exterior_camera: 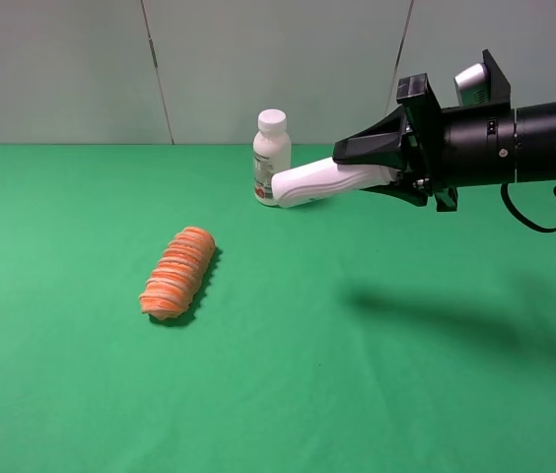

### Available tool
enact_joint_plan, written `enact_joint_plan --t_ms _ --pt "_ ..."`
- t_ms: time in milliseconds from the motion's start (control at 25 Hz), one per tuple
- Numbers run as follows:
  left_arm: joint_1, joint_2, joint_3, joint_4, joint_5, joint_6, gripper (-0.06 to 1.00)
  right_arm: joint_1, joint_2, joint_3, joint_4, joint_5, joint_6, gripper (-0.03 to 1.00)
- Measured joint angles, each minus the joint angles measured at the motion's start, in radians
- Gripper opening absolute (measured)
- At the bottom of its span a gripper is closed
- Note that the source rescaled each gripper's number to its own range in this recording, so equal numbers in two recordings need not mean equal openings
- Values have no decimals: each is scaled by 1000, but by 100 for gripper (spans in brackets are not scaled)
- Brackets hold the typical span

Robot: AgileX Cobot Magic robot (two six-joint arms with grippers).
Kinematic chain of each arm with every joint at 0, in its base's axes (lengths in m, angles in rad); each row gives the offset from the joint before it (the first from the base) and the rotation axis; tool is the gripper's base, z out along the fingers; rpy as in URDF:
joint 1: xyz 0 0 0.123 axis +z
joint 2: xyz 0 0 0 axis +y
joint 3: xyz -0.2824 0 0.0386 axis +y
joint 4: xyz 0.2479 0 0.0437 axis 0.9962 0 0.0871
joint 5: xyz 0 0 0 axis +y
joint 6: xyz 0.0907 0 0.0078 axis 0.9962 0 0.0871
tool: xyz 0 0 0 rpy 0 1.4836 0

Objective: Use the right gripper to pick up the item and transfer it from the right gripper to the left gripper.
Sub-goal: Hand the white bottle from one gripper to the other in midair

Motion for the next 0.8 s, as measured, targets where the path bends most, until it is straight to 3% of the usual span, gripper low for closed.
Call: enact_joint_plan --t_ms 440,600,800 --pt "0 76 -3 -35 -9 83 72 0 0 0 8 -8 0 1" --pt "0 250 -15 -116 -79 240 72 0 0 0 9 -8 0 1" --pt "0 510 -32 -346 -249 536 73 0 0 0 9 -8 1 1"
